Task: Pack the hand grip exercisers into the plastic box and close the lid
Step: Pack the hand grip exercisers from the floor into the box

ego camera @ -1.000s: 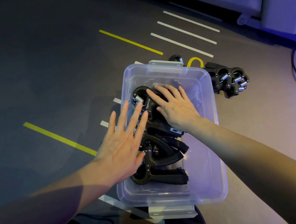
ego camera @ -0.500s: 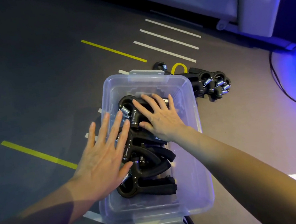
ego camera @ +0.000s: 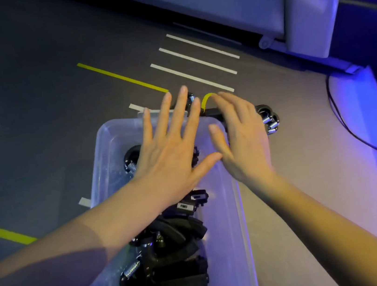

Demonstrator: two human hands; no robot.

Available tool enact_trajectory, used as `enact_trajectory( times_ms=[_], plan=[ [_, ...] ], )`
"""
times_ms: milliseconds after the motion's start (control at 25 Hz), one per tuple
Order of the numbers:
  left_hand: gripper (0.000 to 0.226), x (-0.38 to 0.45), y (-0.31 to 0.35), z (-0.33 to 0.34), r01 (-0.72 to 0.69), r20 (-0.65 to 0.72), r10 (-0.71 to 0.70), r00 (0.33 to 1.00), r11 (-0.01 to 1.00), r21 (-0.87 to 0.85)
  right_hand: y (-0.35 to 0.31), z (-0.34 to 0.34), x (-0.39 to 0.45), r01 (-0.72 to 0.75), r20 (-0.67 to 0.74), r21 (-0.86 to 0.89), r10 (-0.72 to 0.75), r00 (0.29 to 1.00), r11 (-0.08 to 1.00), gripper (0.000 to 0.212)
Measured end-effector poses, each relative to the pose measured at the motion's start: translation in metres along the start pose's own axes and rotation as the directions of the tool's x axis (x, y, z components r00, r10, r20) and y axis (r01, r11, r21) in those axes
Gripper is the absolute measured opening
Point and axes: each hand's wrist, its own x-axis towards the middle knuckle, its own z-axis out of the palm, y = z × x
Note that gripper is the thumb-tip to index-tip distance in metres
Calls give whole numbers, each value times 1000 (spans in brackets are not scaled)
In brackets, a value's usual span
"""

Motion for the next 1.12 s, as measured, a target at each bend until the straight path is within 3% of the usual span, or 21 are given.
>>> enact_trajectory(
  times_ms=[120,200,320,440,560,720,840,1000,1120],
  plan=[
    [84,28,8,10,7,58,-8,998,1000,19,50,21,12,-332,8,71,332,943,941,46],
    [85,40,9,23,24,140,-29,990,999,34,83,42,13,-468,134,-81,475,870,880,50],
    [85,42,4,37,6,200,-30,979,993,117,116,67,8,-399,412,-288,489,769,870,61],
    [83,43,1,44,-28,208,-6,978,987,159,134,88,15,-283,512,-407,474,716,868,63],
    [81,45,2,47,-30,172,9,985,993,118,140,102,21,-162,518,-539,477,710,827,67],
    [82,44,1,49,-29,180,7,984,993,118,147,105,21,-133,507,-529,438,743,838,67],
    [83,44,0,49,-40,192,17,981,992,116,149,100,15,-238,426,-426,426,798,873,55],
    [83,44,1,45,-27,213,0,977,992,124,148,83,10,-286,338,-337,399,852,897,54],
    [82,43,-1,44,-46,192,30,981,996,79,134,58,7,-323,173,-153,347,922,934,49]
  ],
)
